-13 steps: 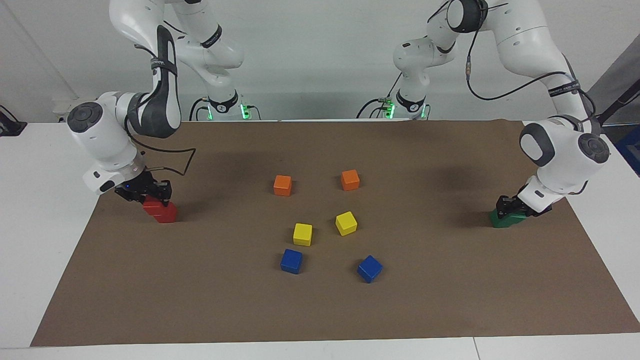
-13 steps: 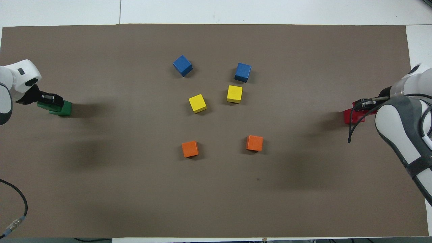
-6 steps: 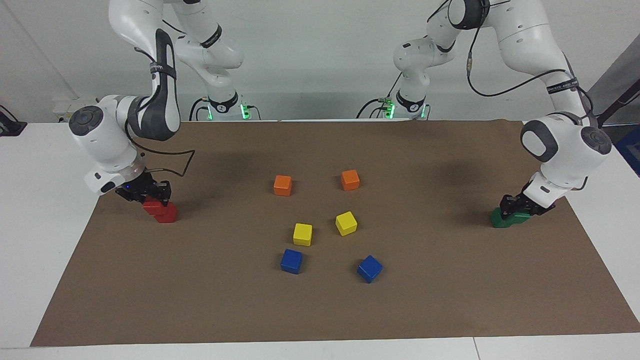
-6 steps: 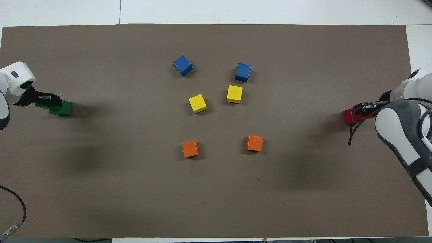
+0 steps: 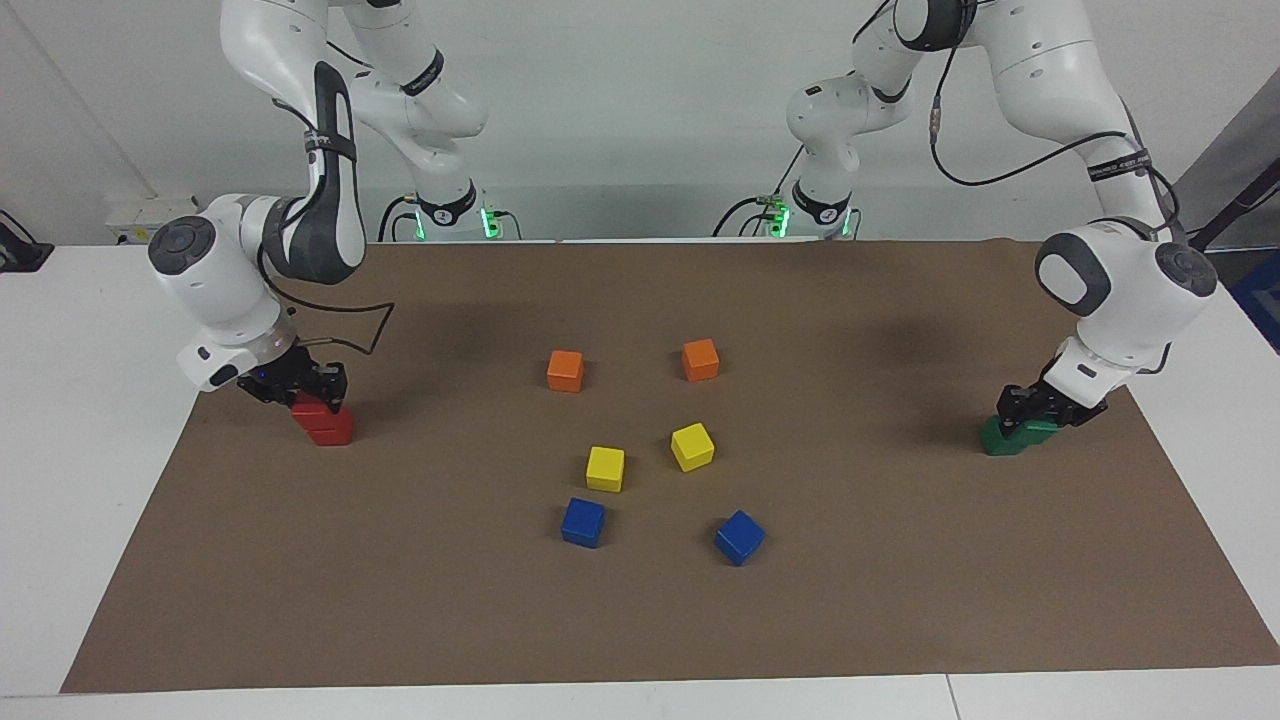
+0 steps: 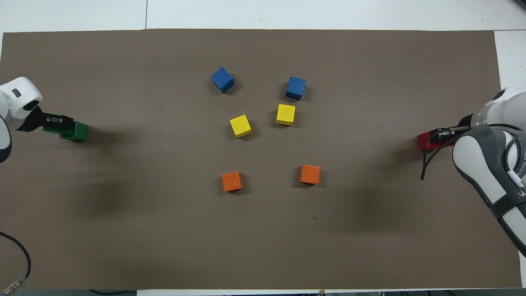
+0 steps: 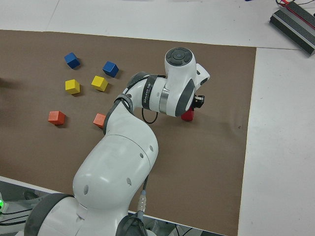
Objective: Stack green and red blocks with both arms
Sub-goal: 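Lower the green cube onto the other green cube and open the left gripper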
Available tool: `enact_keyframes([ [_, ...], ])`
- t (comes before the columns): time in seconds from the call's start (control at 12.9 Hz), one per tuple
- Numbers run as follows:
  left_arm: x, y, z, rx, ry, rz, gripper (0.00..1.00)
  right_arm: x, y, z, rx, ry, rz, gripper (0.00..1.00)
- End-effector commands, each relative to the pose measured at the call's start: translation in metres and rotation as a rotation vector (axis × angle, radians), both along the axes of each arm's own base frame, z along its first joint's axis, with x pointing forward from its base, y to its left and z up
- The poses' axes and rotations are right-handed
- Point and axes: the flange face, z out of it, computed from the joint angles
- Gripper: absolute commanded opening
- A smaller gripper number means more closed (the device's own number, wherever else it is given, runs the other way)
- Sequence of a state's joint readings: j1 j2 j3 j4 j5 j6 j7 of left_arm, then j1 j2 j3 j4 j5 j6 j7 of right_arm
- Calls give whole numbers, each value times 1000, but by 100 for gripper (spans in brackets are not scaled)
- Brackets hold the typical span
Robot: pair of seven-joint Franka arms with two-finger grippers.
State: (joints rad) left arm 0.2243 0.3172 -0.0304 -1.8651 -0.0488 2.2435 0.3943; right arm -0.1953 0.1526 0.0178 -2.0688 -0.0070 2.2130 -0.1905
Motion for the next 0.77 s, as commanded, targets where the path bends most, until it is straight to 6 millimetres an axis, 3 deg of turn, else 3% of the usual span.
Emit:
enact_keyframes([
  [0.0,-12,-4,4,-12,-24,16,0,-9,-2,2,-5,-12,23,0],
  [0.46,-14,-5,2,2,-63,-3,0,-12,-3,1,-8,-26,21,0],
  [0.54,-14,-5,3,4,-65,-17,29,-11,-3,1,-8,-27,21,0],
  [0.62,-14,-5,5,4,-68,-18,99,-11,-3,1,-9,-30,21,0],
  [0.7,-14,-5,5,5,-68,-21,100,-12,-3,0,-8,-27,21,0],
])
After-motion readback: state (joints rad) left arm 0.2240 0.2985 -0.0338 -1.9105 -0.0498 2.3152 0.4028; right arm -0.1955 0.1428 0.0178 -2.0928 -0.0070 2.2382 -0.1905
